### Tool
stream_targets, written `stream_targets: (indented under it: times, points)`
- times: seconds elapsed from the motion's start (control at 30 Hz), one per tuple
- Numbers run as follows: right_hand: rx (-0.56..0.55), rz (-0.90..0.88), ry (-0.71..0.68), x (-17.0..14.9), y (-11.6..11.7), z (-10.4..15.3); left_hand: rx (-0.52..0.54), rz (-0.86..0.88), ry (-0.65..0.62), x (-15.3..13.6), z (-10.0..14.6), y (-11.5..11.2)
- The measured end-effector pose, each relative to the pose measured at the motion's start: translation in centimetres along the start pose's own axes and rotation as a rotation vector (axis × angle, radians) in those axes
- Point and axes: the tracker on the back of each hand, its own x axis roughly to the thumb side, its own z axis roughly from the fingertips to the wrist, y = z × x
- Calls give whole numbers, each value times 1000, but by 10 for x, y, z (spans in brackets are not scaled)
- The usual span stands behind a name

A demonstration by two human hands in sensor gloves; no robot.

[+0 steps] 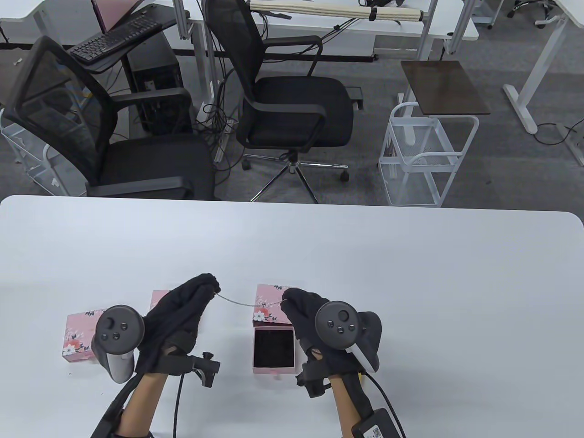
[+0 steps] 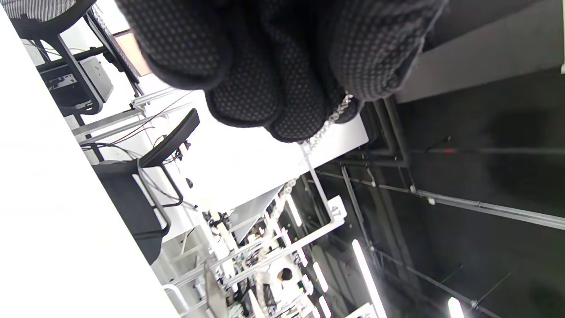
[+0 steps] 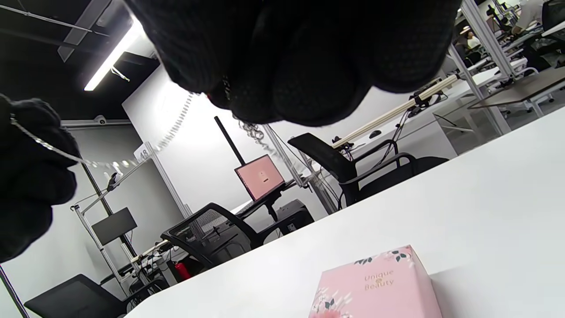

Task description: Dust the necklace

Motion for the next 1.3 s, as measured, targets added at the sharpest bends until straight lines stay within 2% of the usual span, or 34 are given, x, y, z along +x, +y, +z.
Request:
stream_targets:
  times: [0.27,0.6,0.9,1.07,1.3]
  points:
    - [77,49,26,-4,16,-2,-123,-137,20,-15,4,-41]
    - [197,133,72,-13,40,-5,-247,-323,28,-38,12,-79]
    - [349,228,116,-22,66,-6,-337,-543,-24,-46,18,-102]
    - [393,286,130,-25,78,-5,-399,-691,-59,-46,21,-111]
    - [428,375,109,-23,92,-3,-529,-804,-61,-52,22,-122]
